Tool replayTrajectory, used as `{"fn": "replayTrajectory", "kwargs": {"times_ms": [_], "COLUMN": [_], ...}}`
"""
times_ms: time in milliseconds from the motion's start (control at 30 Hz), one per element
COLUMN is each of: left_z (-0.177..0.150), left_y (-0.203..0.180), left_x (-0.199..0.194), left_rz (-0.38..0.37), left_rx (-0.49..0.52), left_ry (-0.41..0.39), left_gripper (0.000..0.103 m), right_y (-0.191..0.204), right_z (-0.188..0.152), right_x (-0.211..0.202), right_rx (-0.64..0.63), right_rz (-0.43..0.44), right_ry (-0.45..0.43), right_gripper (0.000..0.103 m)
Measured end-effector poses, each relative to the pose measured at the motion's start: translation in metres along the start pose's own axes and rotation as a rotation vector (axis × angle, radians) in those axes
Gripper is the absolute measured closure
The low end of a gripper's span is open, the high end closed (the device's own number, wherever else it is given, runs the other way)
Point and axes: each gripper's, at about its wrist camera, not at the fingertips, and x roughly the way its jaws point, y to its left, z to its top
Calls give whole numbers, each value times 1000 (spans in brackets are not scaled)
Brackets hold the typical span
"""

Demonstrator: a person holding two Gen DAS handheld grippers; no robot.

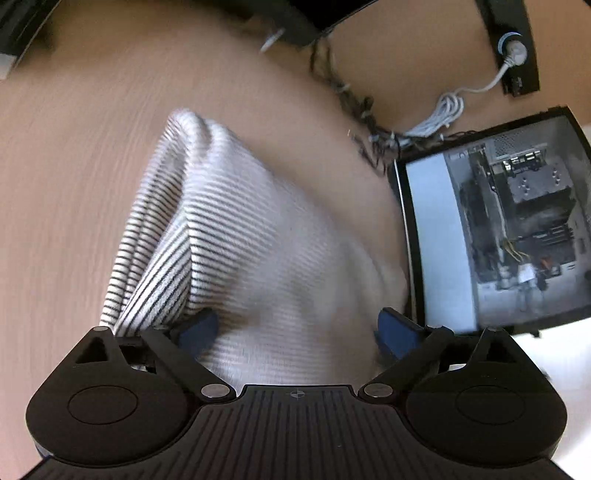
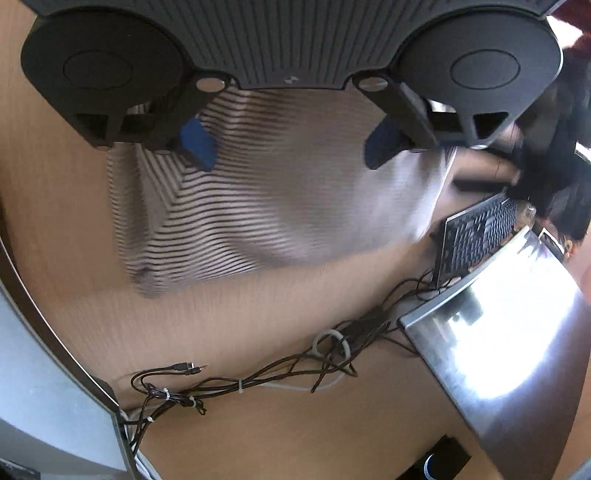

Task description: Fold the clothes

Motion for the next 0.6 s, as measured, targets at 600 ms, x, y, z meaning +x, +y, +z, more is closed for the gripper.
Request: {"fn": "replayTrajectory", "kwargs": {"times_ms": [600], "left_z": [-40], "left_y": [-42], "left_x": [30], "left_rz": [-36], "left_rx": [-2], "left_ry": [65], "left_gripper": [5], "right_y": [20], "right_z": [11], "right_x": [20], "right_rx": [-391], "right_rz": [-556], "right_ry": [-49], "right_gripper": [0]}}
